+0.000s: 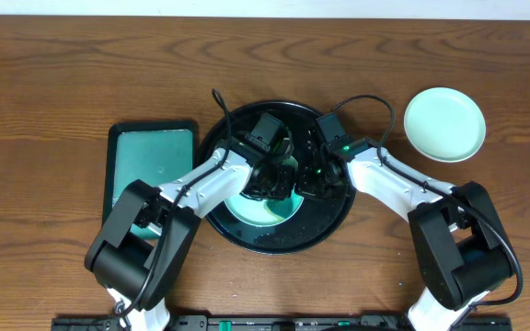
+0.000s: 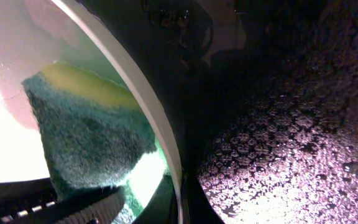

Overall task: Clean dirty plates on tray and stack at the side
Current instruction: 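Scrub the pale green plate with the sponge while the right gripper holds it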

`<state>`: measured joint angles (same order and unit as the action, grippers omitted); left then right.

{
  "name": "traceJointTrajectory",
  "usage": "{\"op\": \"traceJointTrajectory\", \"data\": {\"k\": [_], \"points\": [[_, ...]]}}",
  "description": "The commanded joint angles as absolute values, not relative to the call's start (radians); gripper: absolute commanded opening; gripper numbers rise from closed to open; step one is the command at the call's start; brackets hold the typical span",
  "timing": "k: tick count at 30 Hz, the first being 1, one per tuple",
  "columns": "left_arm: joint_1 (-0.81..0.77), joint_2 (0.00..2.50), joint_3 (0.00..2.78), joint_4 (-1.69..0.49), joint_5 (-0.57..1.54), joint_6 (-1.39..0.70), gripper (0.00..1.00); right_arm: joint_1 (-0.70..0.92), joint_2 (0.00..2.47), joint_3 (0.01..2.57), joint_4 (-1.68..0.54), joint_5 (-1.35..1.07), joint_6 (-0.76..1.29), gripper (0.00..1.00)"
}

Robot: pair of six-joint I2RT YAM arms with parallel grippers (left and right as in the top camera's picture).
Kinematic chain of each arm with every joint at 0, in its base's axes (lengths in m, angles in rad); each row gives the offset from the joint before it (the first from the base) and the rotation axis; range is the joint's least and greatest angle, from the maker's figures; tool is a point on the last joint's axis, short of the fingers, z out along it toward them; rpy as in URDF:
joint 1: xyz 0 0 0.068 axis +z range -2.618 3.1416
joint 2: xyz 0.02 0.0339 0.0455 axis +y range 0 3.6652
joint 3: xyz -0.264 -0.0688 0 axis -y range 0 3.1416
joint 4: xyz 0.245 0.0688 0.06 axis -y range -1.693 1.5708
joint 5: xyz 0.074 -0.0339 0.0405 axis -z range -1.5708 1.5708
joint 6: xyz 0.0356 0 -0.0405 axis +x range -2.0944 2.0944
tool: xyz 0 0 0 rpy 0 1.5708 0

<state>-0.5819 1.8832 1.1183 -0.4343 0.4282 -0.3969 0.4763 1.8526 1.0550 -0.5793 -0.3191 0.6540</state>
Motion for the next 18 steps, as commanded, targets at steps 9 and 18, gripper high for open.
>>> {"op": "traceJointTrajectory", "data": {"k": [9, 18], "points": [[-0.340, 1.929, 1.106, -0.368, -0.020, -0.443, 0.07, 0.486, 1.886, 1.034, -0.632, -0.292, 0.646, 0.01], [-0.197, 1.929, 1.106, -0.472, -0.028, -0.444, 0.07, 0.486, 1.886, 1.034, -0.633, -0.292, 0.646, 0.01]]}}
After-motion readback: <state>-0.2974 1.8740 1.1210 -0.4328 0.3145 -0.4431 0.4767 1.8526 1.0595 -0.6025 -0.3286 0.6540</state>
